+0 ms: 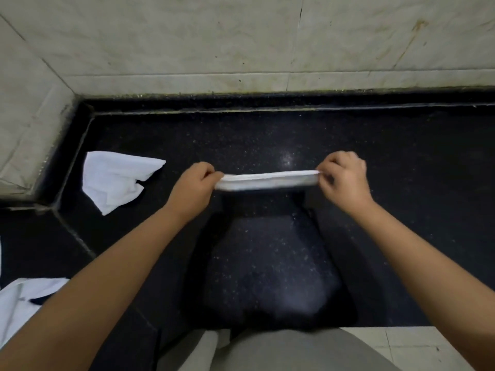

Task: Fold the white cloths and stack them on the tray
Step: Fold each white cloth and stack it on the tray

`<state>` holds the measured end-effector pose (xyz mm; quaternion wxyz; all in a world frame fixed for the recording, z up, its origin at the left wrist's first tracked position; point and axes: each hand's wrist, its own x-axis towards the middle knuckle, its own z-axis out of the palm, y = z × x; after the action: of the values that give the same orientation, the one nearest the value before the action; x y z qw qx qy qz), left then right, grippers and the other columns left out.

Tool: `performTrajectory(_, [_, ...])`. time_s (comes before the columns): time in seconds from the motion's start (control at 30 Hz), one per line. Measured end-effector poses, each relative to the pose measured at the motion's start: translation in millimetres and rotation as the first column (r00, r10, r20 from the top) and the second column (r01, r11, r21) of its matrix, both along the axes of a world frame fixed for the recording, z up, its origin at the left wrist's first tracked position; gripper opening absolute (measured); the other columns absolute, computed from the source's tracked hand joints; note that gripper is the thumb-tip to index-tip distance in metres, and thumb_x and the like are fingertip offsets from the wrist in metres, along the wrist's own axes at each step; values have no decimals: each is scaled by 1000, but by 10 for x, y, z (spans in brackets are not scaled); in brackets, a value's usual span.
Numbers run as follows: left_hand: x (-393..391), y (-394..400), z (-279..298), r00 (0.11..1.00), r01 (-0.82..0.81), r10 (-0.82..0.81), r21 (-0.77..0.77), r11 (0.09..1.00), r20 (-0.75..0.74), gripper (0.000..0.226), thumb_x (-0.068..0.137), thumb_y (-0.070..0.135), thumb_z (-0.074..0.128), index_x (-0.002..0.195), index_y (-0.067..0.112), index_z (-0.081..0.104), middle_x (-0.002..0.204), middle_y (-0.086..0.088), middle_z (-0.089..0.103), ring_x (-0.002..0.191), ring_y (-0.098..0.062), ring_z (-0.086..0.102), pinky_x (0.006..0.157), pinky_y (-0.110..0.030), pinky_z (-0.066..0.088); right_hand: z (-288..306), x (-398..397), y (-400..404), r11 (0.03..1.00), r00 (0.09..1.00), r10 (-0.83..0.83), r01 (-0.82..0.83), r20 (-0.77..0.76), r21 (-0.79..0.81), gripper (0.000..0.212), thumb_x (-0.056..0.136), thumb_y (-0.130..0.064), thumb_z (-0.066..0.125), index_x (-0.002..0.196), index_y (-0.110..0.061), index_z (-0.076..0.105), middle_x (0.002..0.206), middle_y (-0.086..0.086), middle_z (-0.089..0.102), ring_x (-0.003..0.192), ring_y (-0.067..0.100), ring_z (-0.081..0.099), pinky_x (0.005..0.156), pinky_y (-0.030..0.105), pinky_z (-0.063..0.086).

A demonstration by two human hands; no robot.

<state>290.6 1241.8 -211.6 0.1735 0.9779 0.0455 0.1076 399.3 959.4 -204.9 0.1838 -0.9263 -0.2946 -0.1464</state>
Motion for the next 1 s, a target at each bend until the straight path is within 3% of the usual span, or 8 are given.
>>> performTrajectory(0.13, [-225, -124, -119, 996, 8, -5, 31, 999, -91, 29, 91, 33, 49, 66, 21, 54, 56, 8, 45, 53, -1, 39, 53, -17, 33, -242, -278, -205, 998, 994, 23, -29, 105, 57, 15, 73, -11, 54, 71, -8, 69, 84, 9, 64, 85, 20, 44, 75, 28, 24])
performTrajectory(0.3, [-764, -309, -710, 928, 318, -265, 187, 930, -261, 29, 79, 23, 45, 69, 11, 69, 70, -3, 67, 58, -21, 62, 48, -24, 47, -850, -817, -472, 974, 987, -33, -4, -160, -225, 13, 58, -11, 72, 71, -13, 71, 88, 8, 69, 88, 27, 60, 83, 41, 39])
performTrajectory(0.4, [-868, -363, -783, 929, 281, -233, 139, 950, -287, 34, 81, 26, 43, 81, 8, 72, 80, -6, 67, 64, -22, 64, 53, -27, 52, -827, -890, -447, 975, 953, -123, 65, -275, -212, 27, 74, -28, 53, 85, -12, 72, 94, 9, 69, 89, 32, 66, 83, 52, 45])
performTrajectory(0.57, [-535, -579, -679, 967, 23, 1, 92, 996, -255, 37, 83, 22, 47, 105, -1, 67, 107, -19, 67, 93, -35, 67, 72, -40, 57, -649, -782, -170, 870, 752, -489, 388, -442, -303, 34, 89, -31, 52, 112, -7, 58, 115, 12, 59, 110, 31, 49, 92, 41, 34])
performTrajectory(0.67, [-314, -697, -688, 916, -90, 108, 66, 994, -387, 54, 98, 25, 40, 144, 0, 27, 154, -17, 21, 143, -31, 20, 114, -42, 25, -662, -740, -32, 809, 679, -579, 405, -451, -426, 31, 90, -30, 48, 106, -6, 57, 115, 12, 58, 109, 29, 49, 91, 38, 34])
performTrajectory(0.73, [-261, -681, -767, 857, -101, 144, 113, 988, -495, 62, 101, 36, 27, 149, 6, 1, 158, -9, -6, 146, -23, -7, 120, -38, 3, -674, -727, 27, 781, 626, -619, 426, -474, -457, 31, 91, -29, 46, 110, -6, 55, 119, 12, 56, 112, 28, 48, 93, 38, 34])
performTrajectory(0.83, [-269, -670, -843, 809, -77, 142, 138, 987, -570, 65, 100, 42, 20, 148, 8, -8, 158, -7, -14, 146, -20, -13, 119, -37, -3, -663, -700, 96, 760, 548, -650, 456, -526, -464, 25, 91, -22, 45, 107, -7, 57, 118, 11, 56, 111, 28, 49, 94, 38, 35])
performTrajectory(1.0, [-282, -655, -842, 809, -72, 139, 138, 988, -572, 65, 100, 42, 20, 148, 9, -9, 157, -6, -15, 146, -20, -13, 120, -37, -3, -622, -641, 114, 790, 566, -612, 403, -553, -463, 11, 86, -13, 44, 86, -9, 55, 94, 7, 60, 92, 25, 56, 82, 34, 36])
